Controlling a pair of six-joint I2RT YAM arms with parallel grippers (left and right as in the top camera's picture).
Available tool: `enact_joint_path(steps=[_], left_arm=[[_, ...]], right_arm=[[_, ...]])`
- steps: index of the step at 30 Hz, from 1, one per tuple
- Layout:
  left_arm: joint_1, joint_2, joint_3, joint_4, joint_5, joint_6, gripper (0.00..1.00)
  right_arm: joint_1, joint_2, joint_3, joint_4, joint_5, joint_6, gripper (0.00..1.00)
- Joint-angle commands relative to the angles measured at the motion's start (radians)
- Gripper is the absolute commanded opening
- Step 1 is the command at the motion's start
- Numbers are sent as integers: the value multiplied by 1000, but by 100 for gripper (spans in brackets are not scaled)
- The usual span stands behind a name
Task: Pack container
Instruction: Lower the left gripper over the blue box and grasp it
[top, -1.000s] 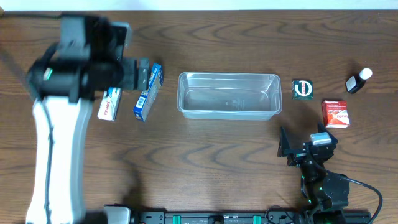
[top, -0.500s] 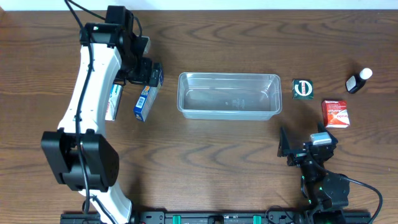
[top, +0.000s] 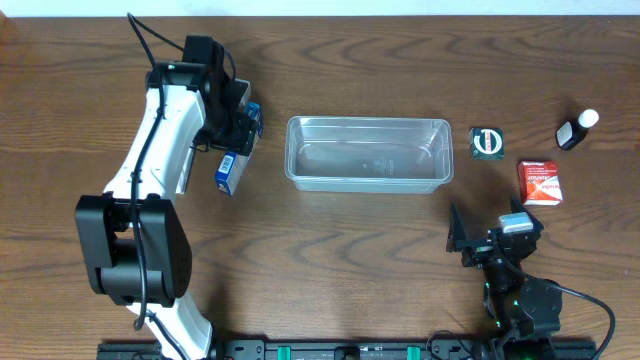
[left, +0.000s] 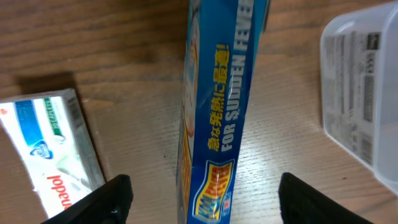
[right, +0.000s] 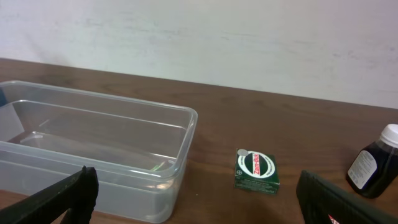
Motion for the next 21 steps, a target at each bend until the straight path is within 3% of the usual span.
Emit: enact_joint_path(steps=[1,10,21], left_arm=[[-3,6,-13,16,-8,14,70],[-5,6,-14,34,-7,13,48],[-50,6,-14,59,-79,13,46]], right_arm=[[-2,-4,-2,-3,-3,-5,99],[-2,-4,-2,-3,-3,-5,99],[-2,-4,-2,-3,-3,-5,99]])
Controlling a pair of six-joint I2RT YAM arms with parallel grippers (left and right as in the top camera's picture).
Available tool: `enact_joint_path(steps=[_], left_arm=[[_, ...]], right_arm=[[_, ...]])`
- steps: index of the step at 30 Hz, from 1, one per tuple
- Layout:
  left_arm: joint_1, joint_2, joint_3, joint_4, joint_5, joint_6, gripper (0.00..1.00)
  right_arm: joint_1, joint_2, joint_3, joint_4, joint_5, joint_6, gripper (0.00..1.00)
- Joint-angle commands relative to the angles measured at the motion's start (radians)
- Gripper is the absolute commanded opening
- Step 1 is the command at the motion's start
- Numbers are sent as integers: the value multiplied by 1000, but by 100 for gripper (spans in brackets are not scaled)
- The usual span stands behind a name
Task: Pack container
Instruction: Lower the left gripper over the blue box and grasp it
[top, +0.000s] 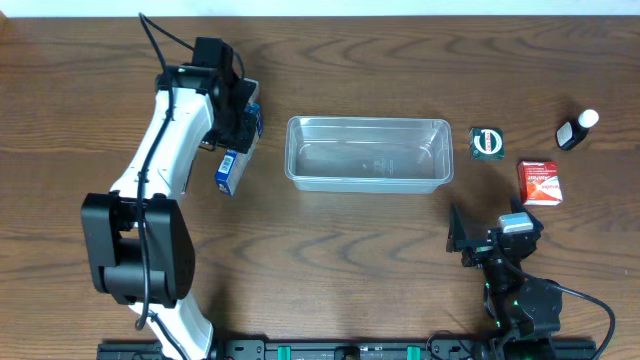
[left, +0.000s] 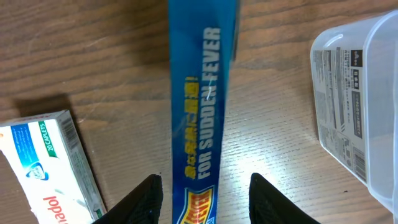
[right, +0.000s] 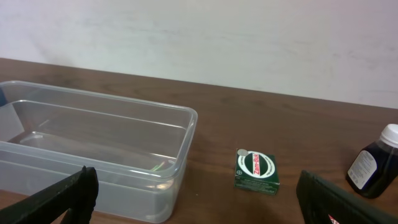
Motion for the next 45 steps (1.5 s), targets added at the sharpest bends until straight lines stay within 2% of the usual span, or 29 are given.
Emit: enact_joint_path(steps=[1,19,30,42,45], left_arm=[[-17,6,-2,6,-78,5,46],[-22,26,-21,23,-105,5,45],[-22,31,-22,21,-104,5,36],[-22,33,-39,22,-105,5,36],[-22,31,-38,23,-105,5,22]], right_arm=[[-2,-4,-2,-4,-3,-5,99],[-2,-4,-2,-4,-3,-5,99],[-2,-4,-2,-4,-3,-5,99],[-2,-4,-2,-4,-3,-5,99],[-2,-4,-2,-4,-3,-5,99]])
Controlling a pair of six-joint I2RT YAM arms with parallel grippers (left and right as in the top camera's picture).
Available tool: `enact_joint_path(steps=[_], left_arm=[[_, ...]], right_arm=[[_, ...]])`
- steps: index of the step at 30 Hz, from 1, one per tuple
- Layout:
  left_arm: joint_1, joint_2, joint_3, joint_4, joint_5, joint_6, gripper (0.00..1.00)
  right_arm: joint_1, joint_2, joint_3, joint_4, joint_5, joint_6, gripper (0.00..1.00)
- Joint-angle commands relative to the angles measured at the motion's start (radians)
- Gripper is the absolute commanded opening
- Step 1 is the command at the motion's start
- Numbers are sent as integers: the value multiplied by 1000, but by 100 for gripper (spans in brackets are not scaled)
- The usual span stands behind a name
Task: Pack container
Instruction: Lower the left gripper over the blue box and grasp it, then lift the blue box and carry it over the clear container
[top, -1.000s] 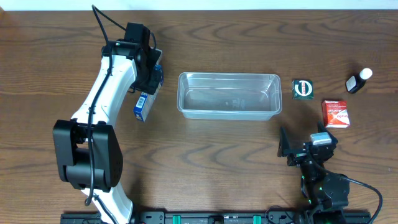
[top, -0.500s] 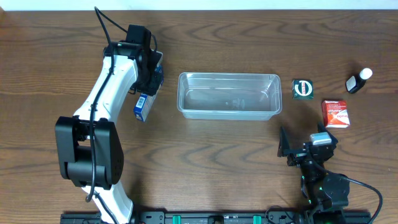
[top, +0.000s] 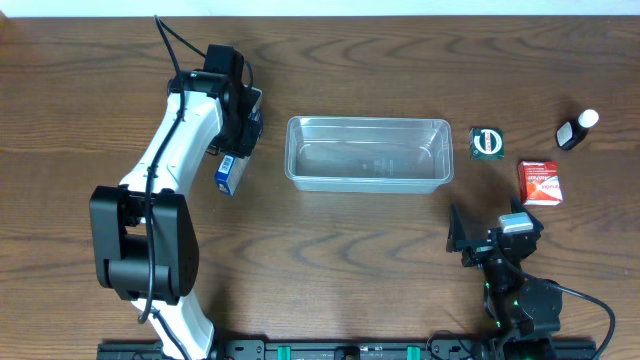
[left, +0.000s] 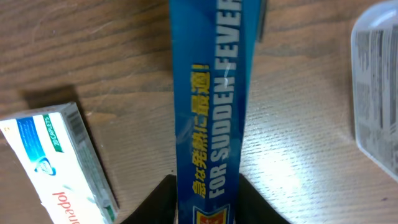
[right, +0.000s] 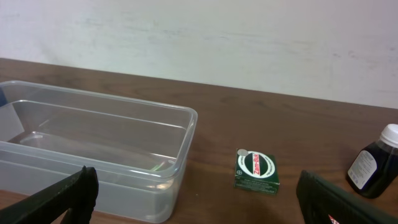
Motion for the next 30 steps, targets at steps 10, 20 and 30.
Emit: enact_joint_path(steps=[10,20,30], left_arm=[[-1,-92,56,7,-67,8,6],[-129,-415,67,93,-43,211,6],[-394,-489,50,95,207,637,6]], right_arm=[[-2,-4,-2,-4,-3,-5,99],[-2,-4,-2,-4,-3,-5,99],[-2,-4,-2,-4,-3,-5,99]])
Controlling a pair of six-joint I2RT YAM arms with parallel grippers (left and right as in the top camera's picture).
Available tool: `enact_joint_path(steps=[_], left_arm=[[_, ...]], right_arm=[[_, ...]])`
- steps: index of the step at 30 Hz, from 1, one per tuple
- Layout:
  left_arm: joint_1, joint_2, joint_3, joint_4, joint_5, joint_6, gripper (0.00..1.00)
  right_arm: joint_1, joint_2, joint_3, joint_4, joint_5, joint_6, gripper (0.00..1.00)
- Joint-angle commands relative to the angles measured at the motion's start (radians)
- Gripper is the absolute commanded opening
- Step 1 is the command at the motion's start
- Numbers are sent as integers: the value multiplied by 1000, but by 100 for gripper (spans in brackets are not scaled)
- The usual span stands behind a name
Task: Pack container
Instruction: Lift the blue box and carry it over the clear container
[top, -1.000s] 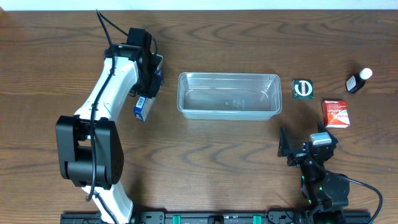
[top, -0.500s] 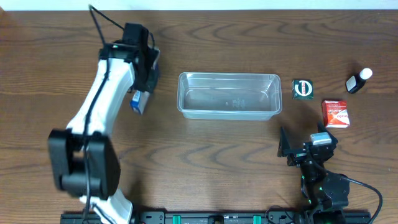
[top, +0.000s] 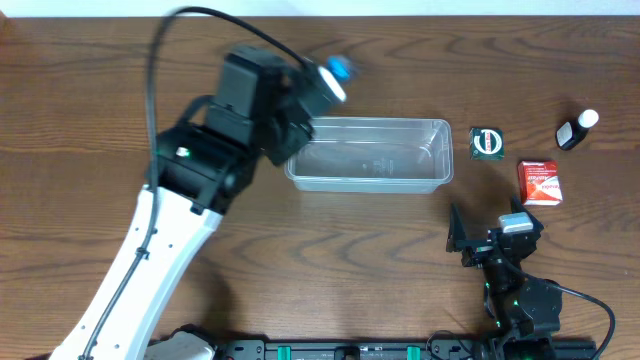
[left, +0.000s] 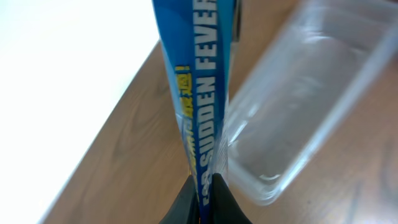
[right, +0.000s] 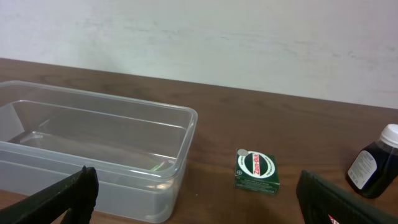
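The blue "FOR SUDDEN FEVER" box (left: 202, 93) hangs in the air, edge-on, with my left gripper (left: 202, 191) shut on its lower end. In the overhead view the box (top: 336, 70) is raised high over the far left corner of the clear plastic container (top: 367, 153). The container (left: 298, 93) lies below and to the right of the box, and nothing is inside it. My right gripper (right: 199, 208) rests open near the table's front, facing the container (right: 93, 143), with nothing between its fingers.
A green Zam-Buk box (top: 487, 142), a red box (top: 540, 182) and a dark bottle with a white cap (top: 577, 130) lie right of the container. The raised left arm (top: 200, 170) covers the table left of the container.
My left gripper has lifted the blue box off the table and carried it up and to the right, from beside the white box to above the container's left end. The right arm has not moved.
My left gripper stood open around the upright blue box, next to a white and blue box left of the container. Its fingers then stood closer in, then against the box. Now it holds the box in the air near the container.
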Motion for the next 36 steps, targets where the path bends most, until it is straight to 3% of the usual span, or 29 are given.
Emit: enact_joint_path(steps=[1,6,12,19,36], left_arm=[[-36,29,-12,2,180,249,6],[-40,117,-19,-28,231,354,6],[-40,250,-19,-36,222,365,6],[-40,375,-19,-26,107,367,5],[-40,470,-19,116,7,344,6]], right_arm=[[-2,-4,-2,-4,-3,-5,99],[-2,-4,-2,-4,-3,-5,99],[-2,-4,-2,-4,-3,-5,99],[-2,-4,-2,-4,-3,-5,99],[-2,-4,-2,-4,-3,-5,99]])
